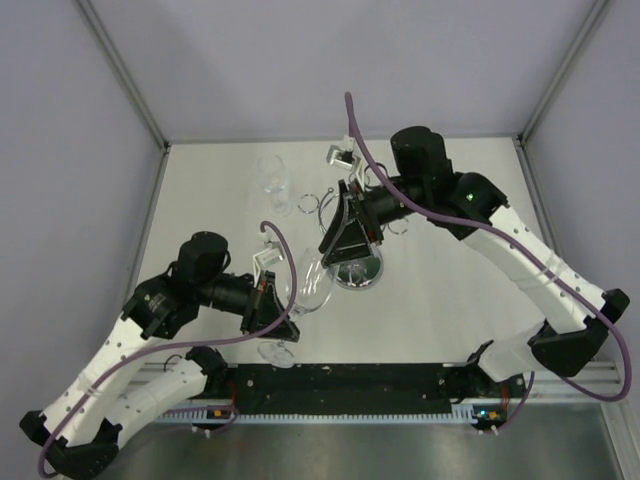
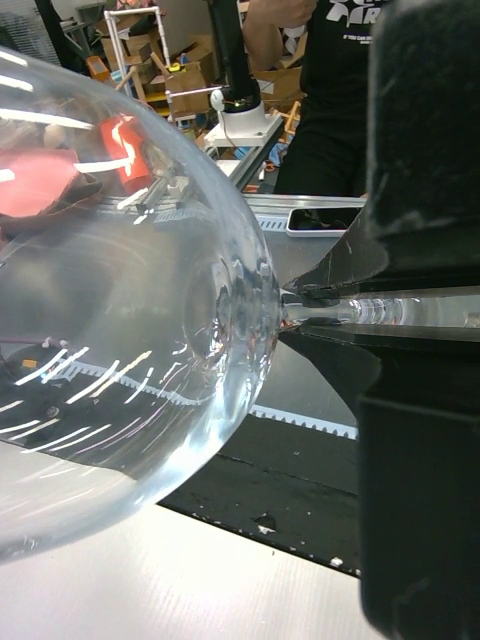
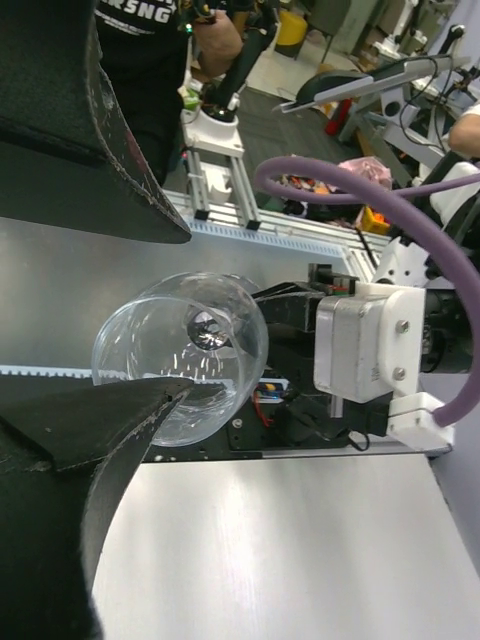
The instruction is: Take the wine glass off the wine glass rack
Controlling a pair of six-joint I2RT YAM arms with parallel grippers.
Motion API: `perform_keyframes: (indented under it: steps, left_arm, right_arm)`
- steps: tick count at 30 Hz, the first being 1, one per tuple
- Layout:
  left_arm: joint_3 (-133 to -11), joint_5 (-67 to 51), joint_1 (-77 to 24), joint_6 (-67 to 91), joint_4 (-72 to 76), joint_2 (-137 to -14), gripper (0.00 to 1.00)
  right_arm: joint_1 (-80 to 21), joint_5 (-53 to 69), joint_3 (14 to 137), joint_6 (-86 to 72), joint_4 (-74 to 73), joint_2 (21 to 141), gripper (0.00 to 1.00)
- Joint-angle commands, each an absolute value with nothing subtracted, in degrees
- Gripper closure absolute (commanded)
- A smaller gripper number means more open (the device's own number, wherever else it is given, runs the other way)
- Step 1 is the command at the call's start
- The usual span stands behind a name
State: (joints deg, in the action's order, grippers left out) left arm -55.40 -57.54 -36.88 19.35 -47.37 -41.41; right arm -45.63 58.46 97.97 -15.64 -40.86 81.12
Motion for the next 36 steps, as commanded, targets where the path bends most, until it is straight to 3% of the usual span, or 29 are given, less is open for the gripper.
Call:
perform_keyframes:
  steps: [1,6,14,19,25,28,32,36]
  left_arm:
    - [-58.4,-58.7,-37.2,18.2,-45.3,-40.7,1.00]
    - [-58.4,-58.3,-37.4,18.1,-45.4,-40.9,1.00]
    - [-57.7,-57.6,-37.6,17.8,-45.3,-40.8,1.00]
    - [-57.7,-57.0,-37.8,17.4,-45.3,-41.2,1.00]
    - [-57.4,-56.2,-37.9,17.1,-45.1,-41.7,1.00]
    - [-57.2,-55.6,-38.1,16.9,-45.1,-41.8,1.00]
    - [-56.8,-54.4,-38.0,16.8,-44.5,-42.4,1.00]
    - [-55.9,-52.9,-38.0,16.8,-44.1,-43.7,0.88]
  right_arm:
    - [-47.4,59.9,96.2,-14.4,-39.9,81.0,0.45]
    - [-48.8,59.8,94.7,-13.4,-40.1,80.7,0.47]
    - [-49.6,61.1,94.2,-12.7,-40.1,80.5,0.61]
    - [-50.2,61.9,94.2,-12.4,-40.2,80.8,0.78]
    - [-50.8,63.5,93.9,-11.7,-39.9,80.6,0.86]
    - [-51.3,64.2,93.3,-11.6,-39.5,80.5,1.00]
    - [-52.3,63.8,91.6,-10.8,-38.1,79.6,1.00]
    - [-52.5,62.4,89.3,-11.5,-35.4,76.7,1.00]
